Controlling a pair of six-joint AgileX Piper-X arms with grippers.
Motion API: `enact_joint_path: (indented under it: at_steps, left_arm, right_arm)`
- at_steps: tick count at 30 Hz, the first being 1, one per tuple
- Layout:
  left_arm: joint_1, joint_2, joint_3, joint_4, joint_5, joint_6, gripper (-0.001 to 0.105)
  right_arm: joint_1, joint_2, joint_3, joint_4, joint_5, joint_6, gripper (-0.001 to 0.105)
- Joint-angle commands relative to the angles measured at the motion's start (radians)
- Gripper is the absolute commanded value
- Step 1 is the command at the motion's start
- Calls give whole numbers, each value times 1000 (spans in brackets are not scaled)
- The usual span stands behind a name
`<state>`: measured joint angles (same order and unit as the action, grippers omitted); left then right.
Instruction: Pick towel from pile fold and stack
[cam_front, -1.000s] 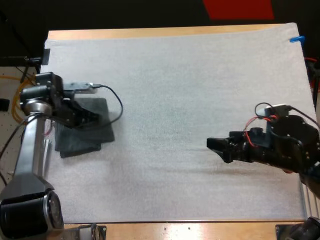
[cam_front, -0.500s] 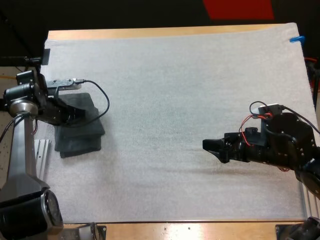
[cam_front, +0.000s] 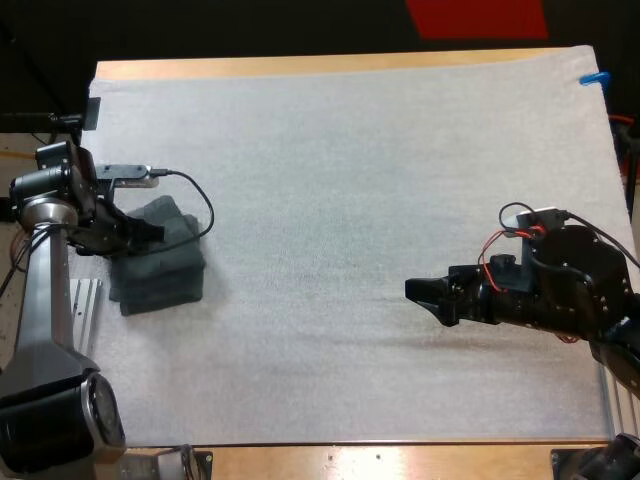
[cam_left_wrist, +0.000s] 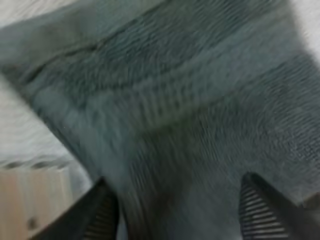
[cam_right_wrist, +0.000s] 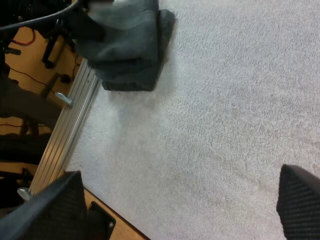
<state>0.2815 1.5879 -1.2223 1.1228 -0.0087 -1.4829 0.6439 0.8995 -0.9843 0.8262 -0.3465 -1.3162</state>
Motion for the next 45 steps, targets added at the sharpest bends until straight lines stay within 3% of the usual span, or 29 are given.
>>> enact_joint_path:
  at_steps: [1,4,7,9,14,23,27,33,41,45]
  left_arm:
    - [1,-5,-6,-2,-66,5,53]
    - [1,-8,-6,-5,-174,1,53]
    - [1,-23,-8,-16,-182,-4,53]
    - [1,-31,-8,-19,-157,-16,53]
    - [1,-19,5,-24,9,-57,53]
    - [1,51,92,-23,15,-62,53]
    - [1,30,75,-22,21,-73,53]
    - [-9,-100,-16,-27,29,-73,53]
    - [-163,-320,-58,-90,115,-64,53]
    - [-245,-388,-58,-87,172,-65,53]
  right_arm:
    - [1,-3,-1,-7,-10,-3,75]
    - [1,-3,-1,-7,-10,-7,75]
    - [1,-3,-1,-7,-10,-9,75]
    - [1,-3,-1,-7,-10,-12,75]
    - [1,-3,-1,-7,-10,-11,75]
    - [1,-3,-1,-7,-10,-12,75]
    - [1,-3,-1,-16,-10,-12,75]
    - [1,-3,-1,-60,-10,-12,75]
    - [-8,10,-1,-111,32,-63,75]
    - [-86,48,-1,-111,30,-81,75]
